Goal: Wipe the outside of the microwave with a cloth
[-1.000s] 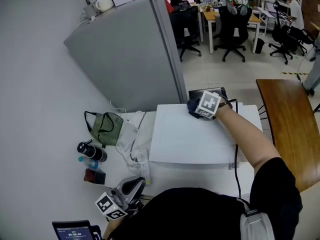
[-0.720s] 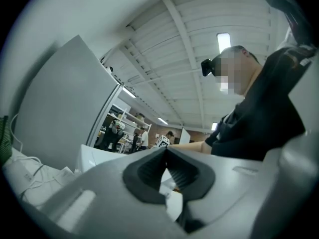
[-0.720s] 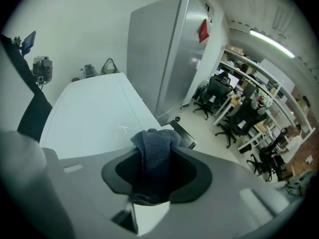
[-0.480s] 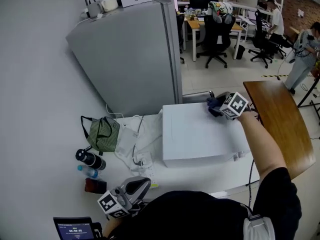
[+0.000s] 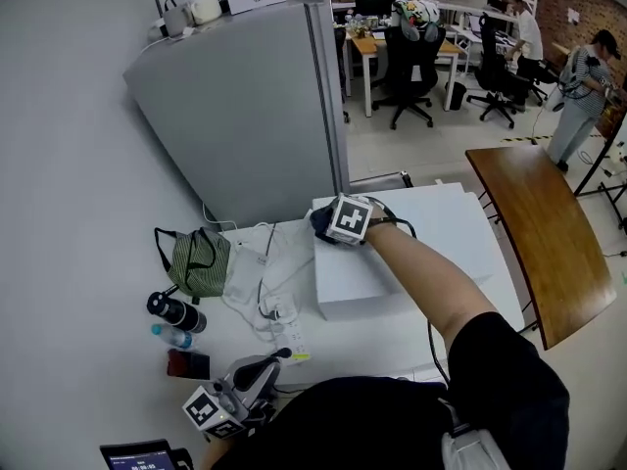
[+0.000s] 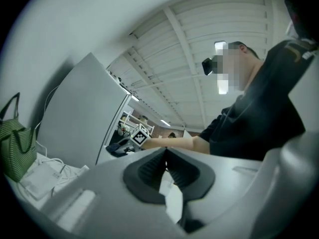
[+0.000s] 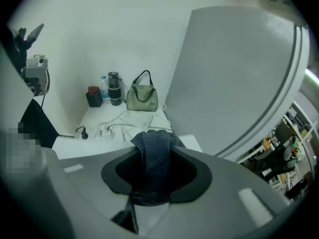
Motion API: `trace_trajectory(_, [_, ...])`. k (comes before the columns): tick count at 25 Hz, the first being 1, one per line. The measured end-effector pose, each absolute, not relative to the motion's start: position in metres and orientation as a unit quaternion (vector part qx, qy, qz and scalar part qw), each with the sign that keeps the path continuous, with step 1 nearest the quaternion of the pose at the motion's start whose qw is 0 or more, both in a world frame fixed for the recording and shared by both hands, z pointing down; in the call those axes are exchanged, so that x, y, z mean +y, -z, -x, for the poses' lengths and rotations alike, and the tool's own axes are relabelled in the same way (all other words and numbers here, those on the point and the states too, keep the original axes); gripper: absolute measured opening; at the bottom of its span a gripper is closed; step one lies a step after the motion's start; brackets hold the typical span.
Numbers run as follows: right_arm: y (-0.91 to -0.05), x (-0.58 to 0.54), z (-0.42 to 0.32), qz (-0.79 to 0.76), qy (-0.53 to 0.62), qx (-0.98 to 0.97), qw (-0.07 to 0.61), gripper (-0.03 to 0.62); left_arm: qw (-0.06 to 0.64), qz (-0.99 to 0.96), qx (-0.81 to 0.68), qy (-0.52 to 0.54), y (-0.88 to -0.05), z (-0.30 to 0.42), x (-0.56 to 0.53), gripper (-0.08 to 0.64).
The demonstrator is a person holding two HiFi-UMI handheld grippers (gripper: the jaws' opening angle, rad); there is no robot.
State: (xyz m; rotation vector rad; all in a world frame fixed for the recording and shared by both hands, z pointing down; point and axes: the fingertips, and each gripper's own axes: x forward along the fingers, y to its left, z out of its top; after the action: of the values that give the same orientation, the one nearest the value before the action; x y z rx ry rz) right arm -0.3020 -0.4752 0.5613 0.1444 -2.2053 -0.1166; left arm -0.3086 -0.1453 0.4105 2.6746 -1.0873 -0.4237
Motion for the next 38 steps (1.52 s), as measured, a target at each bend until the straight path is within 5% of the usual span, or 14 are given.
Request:
trace_trajectory(8, [-0.565,-0.547,-0.038,-0.206,0.006,-0.858,0.47,0.129,0.111,-0.923,-0.335,0.156,-0.399,0.192,-0.176,0.005])
trace_trajectory(11, [-0.563,-0.554,-0.111,-0.241,-0.016,-0.853,0.463,0.129,0.115,-0.928,-0.32,0.154,-0.399,0.158,-0.184,0.005])
trace_trajectory(15, [-0.544,-0.545,-0.068,-0.228,0.011,-0.871,0.434,0.13,0.11,-0.93,-0.316,0.151,-0.397,0.155,-0.181,0.005])
trace_trajectory(21, [-0.507,-0.436,0.215,-0.049,0.098,-0.933,0.342,0.13,0.098,-0.92,-0.345,0.155,-0.401,0.218,-0.154,0.005])
trace_trajectory(26, [-0.545,-0.391,0.327,0.003,0.116,-0.912,0.393,0.13,0.096,-0.915,-0.365,0.142,-0.411,0.269,-0.136,0.005])
trace_trajectory(31, [-0.555,-0.408,0.254,-0.013,0.08,-0.914,0.397,0.129,0.101,-0.918,-0.357,0.137,-0.41,0.26,-0.147,0.005])
trace_trajectory(38, [-0.559,-0.47,-0.034,-0.147,0.039,-0.893,0.425,0.129,0.1,-0.939,-0.295,0.147,-0.392,0.161,-0.18,0.005])
